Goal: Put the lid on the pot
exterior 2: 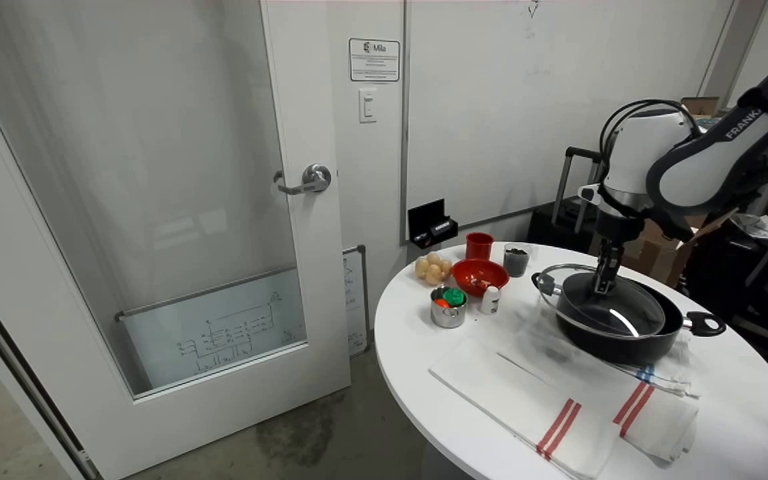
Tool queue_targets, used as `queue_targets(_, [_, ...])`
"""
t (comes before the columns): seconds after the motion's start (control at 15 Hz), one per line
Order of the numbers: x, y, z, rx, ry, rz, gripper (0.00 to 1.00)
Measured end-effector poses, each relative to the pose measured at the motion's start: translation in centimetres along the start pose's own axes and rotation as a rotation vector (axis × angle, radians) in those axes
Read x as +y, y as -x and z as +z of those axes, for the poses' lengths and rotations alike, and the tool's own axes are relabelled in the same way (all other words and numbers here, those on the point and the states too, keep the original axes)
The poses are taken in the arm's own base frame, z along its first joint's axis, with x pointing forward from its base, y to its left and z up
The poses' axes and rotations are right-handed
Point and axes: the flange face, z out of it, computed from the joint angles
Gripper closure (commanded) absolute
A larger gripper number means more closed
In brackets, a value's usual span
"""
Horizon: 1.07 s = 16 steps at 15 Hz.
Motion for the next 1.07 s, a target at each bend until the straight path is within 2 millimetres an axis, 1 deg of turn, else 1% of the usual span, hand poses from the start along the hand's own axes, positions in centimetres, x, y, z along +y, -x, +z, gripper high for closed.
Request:
queue_targets(0.2, [2.3,1.4,0.2,0.005,-0.012,0.073,0.74])
queue_targets(0.4, [3.9,2.4,0.2,0.008,-0.020,0.125,0.74])
queue_targets(0.73, [5.6,3.4,0.3,0.012,-0.030,0.182,0.74])
queue_targets(1.07, [6.5,4.2,0.4,0.010,-0.039,0.222,0.74])
